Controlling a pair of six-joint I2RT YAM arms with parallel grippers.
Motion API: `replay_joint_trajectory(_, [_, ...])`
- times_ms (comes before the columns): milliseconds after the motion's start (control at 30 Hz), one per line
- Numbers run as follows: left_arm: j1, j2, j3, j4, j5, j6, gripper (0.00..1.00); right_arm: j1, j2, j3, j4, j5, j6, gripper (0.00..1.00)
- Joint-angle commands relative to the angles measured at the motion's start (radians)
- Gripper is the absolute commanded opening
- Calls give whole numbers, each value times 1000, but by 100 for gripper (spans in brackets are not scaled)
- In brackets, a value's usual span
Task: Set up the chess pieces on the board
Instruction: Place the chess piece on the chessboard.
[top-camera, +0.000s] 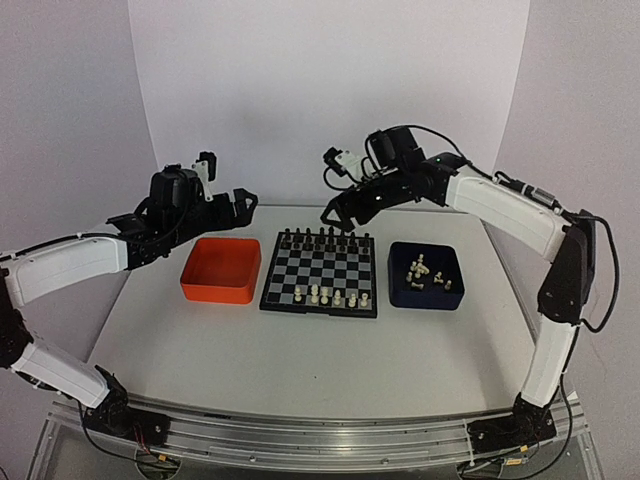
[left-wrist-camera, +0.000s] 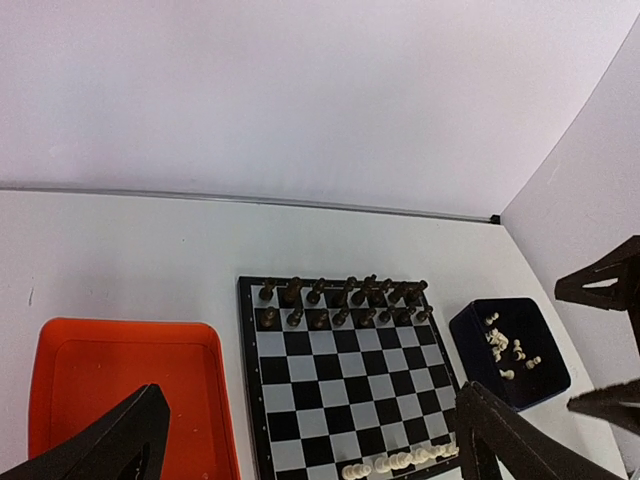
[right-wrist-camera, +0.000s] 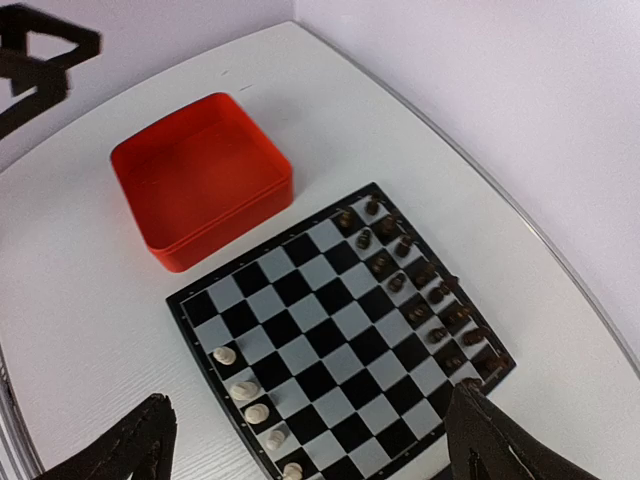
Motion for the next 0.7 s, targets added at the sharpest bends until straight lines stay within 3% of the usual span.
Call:
replay_joint_trajectory(0, [56,54,101,68,42,35,100,-189,-89,-95,7,7,204,91])
replay_joint_trajectory(433, [342,365,352,135,321,-39,100,-463,-107,-256,-46,-14,404,87])
replay_joint_trajectory(667, [400,450,423,127,406,-42,100,-475,-76,-276,-159,28,190,83])
